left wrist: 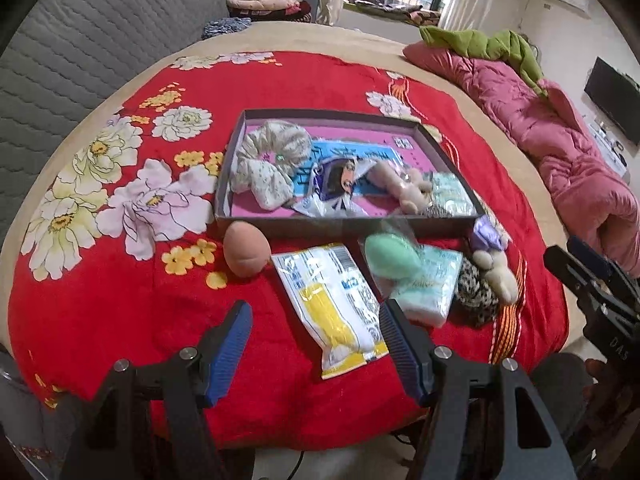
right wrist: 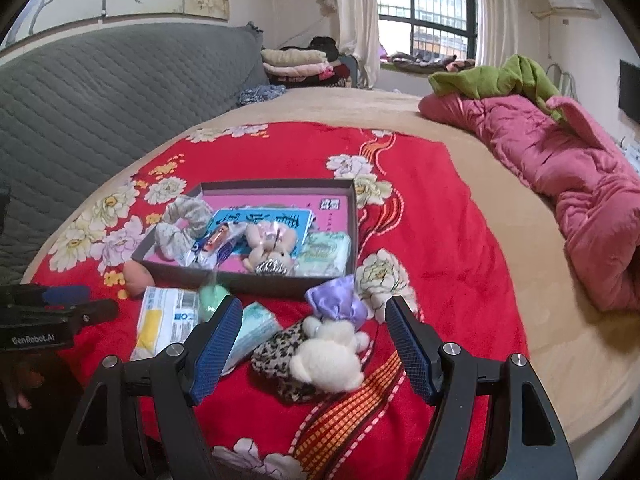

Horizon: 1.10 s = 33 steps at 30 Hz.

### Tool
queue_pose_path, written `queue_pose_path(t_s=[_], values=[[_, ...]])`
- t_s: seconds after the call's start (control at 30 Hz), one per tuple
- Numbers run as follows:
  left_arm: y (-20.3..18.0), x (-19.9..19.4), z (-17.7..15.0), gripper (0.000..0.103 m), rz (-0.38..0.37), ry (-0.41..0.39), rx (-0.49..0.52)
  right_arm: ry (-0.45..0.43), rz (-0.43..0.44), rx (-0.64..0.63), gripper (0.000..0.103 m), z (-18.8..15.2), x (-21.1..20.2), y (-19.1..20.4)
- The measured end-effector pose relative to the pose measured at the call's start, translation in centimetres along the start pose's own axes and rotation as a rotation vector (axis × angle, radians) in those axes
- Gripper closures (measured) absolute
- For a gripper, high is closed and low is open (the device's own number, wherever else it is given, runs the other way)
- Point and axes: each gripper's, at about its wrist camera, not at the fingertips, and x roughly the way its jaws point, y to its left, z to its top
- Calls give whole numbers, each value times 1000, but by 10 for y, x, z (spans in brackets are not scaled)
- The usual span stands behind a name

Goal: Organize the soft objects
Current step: 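Move left tool to the yellow-white package while right tool approaches the white plush bear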

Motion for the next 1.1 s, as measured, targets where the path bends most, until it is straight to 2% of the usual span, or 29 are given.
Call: queue_pose_path(t_s=[0.33,0.57,1.1], values=[[1,19,-13,37,-45,58,-32,12,13,-29,28,-8,2,9],[11,35,-17,37,-104,108,-99,27,3,-15,28,-12,11,3],[19,65,-16,37,-180,137,-177,80,-9,33,28,-26,43,-15]])
